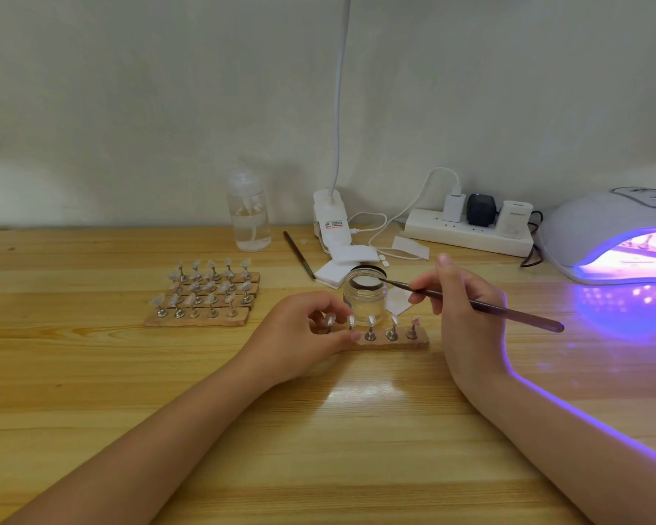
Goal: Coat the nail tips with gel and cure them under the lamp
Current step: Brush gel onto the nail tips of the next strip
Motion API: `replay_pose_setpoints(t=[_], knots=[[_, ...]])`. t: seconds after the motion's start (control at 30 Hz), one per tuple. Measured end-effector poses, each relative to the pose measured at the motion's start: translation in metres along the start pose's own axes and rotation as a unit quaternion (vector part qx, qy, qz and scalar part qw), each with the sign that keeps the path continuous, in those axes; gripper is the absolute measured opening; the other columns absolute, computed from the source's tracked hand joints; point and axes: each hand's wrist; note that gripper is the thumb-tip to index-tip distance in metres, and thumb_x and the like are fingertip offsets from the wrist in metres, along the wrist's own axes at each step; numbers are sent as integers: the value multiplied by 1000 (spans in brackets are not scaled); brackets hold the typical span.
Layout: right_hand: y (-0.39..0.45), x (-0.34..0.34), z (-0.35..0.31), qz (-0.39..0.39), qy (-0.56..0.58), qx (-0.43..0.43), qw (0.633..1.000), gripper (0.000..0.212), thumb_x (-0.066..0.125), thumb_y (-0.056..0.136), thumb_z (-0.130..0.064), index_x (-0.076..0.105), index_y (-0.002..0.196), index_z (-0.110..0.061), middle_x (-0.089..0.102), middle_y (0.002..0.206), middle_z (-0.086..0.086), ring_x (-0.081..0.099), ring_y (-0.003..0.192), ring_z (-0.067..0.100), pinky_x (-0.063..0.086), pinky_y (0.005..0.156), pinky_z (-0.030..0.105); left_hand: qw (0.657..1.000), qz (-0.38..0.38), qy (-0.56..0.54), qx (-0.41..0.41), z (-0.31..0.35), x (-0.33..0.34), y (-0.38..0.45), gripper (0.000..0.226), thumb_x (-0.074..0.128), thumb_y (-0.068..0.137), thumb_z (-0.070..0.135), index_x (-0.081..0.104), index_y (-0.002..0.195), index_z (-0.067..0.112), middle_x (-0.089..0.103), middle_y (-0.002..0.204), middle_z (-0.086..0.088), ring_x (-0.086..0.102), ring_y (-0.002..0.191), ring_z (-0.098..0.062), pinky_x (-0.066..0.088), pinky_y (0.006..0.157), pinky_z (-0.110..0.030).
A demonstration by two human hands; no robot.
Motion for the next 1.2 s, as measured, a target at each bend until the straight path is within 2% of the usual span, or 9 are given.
replay_pose_setpoints(t=[0.13, 0.33, 0.43, 0.53, 0.63, 0.8, 0.93, 1.07, 1.2], knots=[[0, 0, -1, 1, 1, 6, 1000, 42, 46, 96, -17, 65, 59, -17, 62, 51, -5, 52, 50, -4, 39, 56, 6, 1000, -4, -4, 0, 1, 2, 0, 18, 74, 73, 20, 61, 69, 32, 65, 86, -6, 49, 68, 2, 41, 70, -11], [-1, 1, -3, 0, -5, 15, 1000, 42, 45, 96, -18, 65, 59, -16, 62, 50, -6, 52, 50, -4, 39, 53, 7, 1000, 2, 2, 14, 1, 4, 0, 18, 73, 74, 20, 60, 67, 31, 64, 78, 0, 52, 71, -5, 45, 79, -28], [-1, 1, -3, 0, -9, 15, 1000, 42, 45, 96, -17, 65, 59, -17, 62, 51, -6, 52, 50, -3, 39, 54, 7, 999, 7, 12, 30, 2, 5, -2, 18, 72, 76, 20, 59, 69, 32, 61, 74, 6, 53, 73, -7, 43, 92, -45], [-1, 1, -4, -2, -17, 9, 1000, 41, 46, 96, -16, 65, 60, -18, 62, 52, -6, 51, 50, -4, 39, 55, 6, 993, 34, 57, 93, 2, 6, -7, 25, 70, 77, 16, 56, 69, 36, 62, 75, 11, 56, 80, -7, 39, 91, -51], [0, 0, -5, -2, -18, 9, 1000, 37, 50, 94, -17, 66, 61, -18, 62, 53, -7, 50, 50, -5, 39, 56, 6, 983, 81, 44, 159, 2, 4, -9, 22, 70, 75, 4, 61, 72, 25, 65, 82, 8, 60, 90, -8, 42, 91, -46], [2, 1, -9, -2, -33, 24, 999, 24, 59, 87, -24, 68, 65, -20, 67, 59, -7, 60, 60, -4, 39, 64, 1, 974, 164, -70, 137, 3, 1, -8, 21, 71, 75, 4, 64, 71, 24, 70, 78, 13, 62, 82, 5, 40, 81, -6], [13, 0, -17, -19, -57, 31, 998, 16, 62, 86, -29, 64, 72, -22, 69, 60, -6, 55, 53, -7, 40, 57, 4, 975, 173, -107, 90, 0, 0, -5, 18, 73, 71, 7, 67, 72, 24, 70, 74, 15, 63, 80, 6, 40, 78, -4], [36, 1, -26, -53, -116, 41, 991, 30, 67, 80, -39, 56, 63, -18, 68, 58, -3, 47, 42, -6, 38, 49, 6, 973, 176, -115, 98, -1, 0, -4, 19, 72, 70, 5, 71, 82, 20, 69, 80, 13, 64, 80, 4, 42, 76, -5], [56, 10, -27, -125, -237, 20, 963, 40, 69, 75, -46, 54, 51, -18, 62, 46, -4, 51, 46, -3, 45, 59, 17, 971, 175, -109, 119, -2, 1, -3, 21, 71, 71, 3, 70, 89, 15, 69, 82, 7, 64, 81, 0, 45, 78, -9]])
Point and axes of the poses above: each hand's wrist, its own y-axis towards the middle knuckle, its own x-axis out of the palm, z = x × y
